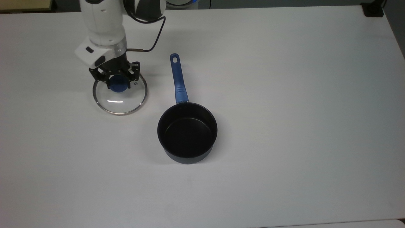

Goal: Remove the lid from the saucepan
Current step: 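Lift the glass lid off the pot and carry it beside the handle, then set the lid on the table, open the gripper and raise it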

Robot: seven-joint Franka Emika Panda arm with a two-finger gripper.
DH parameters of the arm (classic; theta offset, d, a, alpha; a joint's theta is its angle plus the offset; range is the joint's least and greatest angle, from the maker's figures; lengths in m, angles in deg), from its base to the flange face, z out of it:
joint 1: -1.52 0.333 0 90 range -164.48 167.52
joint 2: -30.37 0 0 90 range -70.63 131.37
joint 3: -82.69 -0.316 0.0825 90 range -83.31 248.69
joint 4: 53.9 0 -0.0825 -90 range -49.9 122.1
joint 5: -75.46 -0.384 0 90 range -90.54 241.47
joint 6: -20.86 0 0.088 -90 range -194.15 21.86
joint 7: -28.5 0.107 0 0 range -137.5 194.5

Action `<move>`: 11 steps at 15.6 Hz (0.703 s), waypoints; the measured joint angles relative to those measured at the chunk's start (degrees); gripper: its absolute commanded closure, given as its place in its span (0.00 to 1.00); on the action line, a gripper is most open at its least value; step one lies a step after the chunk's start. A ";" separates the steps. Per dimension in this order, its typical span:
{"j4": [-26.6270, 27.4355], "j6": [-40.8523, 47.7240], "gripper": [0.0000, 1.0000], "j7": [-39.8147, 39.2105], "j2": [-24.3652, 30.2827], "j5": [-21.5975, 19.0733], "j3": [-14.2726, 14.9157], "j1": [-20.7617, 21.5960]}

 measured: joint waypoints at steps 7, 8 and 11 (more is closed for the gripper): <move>4.28 -5.85 0.00 0.47 1.25 0.01 0.01 -0.16; 4.28 -5.85 0.00 0.52 1.29 0.01 0.01 -0.18; 4.06 -5.56 0.00 0.58 1.61 0.01 0.02 -0.20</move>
